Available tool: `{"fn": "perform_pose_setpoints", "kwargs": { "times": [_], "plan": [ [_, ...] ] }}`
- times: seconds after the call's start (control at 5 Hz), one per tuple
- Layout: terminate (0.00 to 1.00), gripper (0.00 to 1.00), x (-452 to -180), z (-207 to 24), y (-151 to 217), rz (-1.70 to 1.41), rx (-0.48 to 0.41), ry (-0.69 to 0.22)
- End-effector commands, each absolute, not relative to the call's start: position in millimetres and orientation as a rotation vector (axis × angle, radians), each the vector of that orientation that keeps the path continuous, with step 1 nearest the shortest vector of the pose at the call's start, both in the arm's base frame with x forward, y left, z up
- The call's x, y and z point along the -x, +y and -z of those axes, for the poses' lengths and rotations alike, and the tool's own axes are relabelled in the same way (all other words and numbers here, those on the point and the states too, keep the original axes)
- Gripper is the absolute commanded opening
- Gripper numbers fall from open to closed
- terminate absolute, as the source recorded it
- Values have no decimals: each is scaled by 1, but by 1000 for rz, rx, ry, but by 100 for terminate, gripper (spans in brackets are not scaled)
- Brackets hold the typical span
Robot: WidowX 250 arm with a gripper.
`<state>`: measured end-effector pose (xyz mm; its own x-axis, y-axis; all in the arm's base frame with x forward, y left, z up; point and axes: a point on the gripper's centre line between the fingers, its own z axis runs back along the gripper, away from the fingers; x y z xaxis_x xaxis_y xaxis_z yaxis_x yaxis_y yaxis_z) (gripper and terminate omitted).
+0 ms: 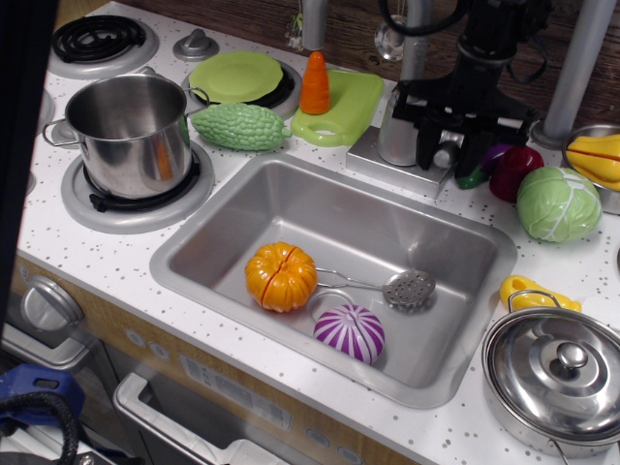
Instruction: Turn lever vertical to front
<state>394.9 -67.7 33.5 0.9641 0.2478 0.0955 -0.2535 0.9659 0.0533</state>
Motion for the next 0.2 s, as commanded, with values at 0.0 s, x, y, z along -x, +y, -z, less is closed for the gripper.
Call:
{"fn": "perform_pose_setpoints", "kwargs": {
  "times": [0.0],
  "plan": [
    [100, 0, -390, -26, -80, -262, -30, -114]
  ]
}}
